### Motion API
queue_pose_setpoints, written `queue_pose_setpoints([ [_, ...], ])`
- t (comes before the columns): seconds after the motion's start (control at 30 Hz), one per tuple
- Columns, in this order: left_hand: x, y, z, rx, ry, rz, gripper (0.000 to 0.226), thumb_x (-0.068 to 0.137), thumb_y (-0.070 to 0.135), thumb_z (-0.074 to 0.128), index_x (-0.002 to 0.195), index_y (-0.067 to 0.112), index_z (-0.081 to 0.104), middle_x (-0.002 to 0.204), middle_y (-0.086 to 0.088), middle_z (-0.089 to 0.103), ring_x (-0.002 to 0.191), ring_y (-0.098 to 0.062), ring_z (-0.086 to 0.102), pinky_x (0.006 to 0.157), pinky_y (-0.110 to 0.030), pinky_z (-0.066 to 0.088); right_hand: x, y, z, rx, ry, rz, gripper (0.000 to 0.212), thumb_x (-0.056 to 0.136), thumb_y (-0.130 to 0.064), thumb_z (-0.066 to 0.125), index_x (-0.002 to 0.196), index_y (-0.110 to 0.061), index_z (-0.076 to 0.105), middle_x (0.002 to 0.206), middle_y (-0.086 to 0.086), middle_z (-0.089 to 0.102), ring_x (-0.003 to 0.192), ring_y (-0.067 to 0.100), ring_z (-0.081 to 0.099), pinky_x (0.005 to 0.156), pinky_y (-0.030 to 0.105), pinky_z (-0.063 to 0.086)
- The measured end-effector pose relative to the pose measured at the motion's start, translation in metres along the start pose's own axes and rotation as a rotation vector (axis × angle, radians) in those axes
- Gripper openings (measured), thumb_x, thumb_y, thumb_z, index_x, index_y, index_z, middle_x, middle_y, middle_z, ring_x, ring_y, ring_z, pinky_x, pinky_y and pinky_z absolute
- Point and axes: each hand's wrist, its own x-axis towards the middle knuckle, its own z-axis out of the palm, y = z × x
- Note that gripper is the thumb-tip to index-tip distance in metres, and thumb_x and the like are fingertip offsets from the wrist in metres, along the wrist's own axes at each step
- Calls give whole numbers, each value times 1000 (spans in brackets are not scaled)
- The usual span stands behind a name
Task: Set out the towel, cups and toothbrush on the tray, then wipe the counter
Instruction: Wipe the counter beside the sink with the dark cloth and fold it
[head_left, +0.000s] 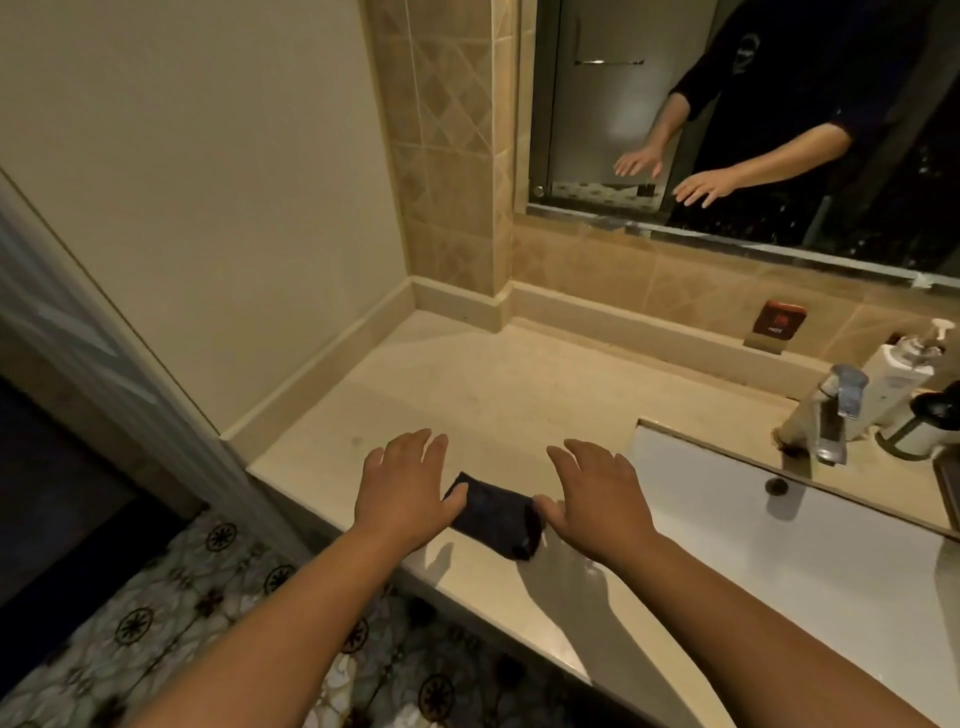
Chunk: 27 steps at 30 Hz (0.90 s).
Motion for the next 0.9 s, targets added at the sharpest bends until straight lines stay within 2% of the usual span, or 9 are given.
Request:
queue_pose_setpoints([
  [0.3, 69, -65, 28, -32, -49, 41, 72, 90, 62, 35, 150, 22, 30, 156, -5, 33, 140, -24, 31, 111, -46, 28, 48, -46, 23, 25, -59, 24, 63, 94, -53, 41, 148, -21, 34, 155, 7, 34, 138, 28, 33, 109, 45, 28],
  [0.6, 126, -126, 86, -17, -105, 194, 68, 92, 60, 34, 149, 21, 34, 154, -5, 37, 137, -24, 35, 110, -45, 27, 64, -90, 68, 65, -105, 140, 66, 91, -51, 52, 147, -20, 37, 152, 8, 37, 136, 28, 36, 108, 43, 30],
  [0.8, 152, -139, 121, -72, -113, 126, 64, 93, 52, 35, 148, 20, 36, 154, -5, 35, 140, -24, 29, 115, -50, 17, 64, -84, 90, 145, -163, 98, 71, 88, -52, 56, 148, -19, 37, 155, 10, 34, 139, 29, 33, 112, 41, 28],
  [0.9, 164, -145, 138, -90, -115, 88, 63, 95, 49, 36, 148, 15, 34, 155, -10, 33, 142, -28, 26, 114, -53, 16, 56, -74, 100, 146, -170, 53, 72, 85, -56, 54, 146, -21, 38, 153, 9, 36, 138, 29, 35, 109, 41, 32],
])
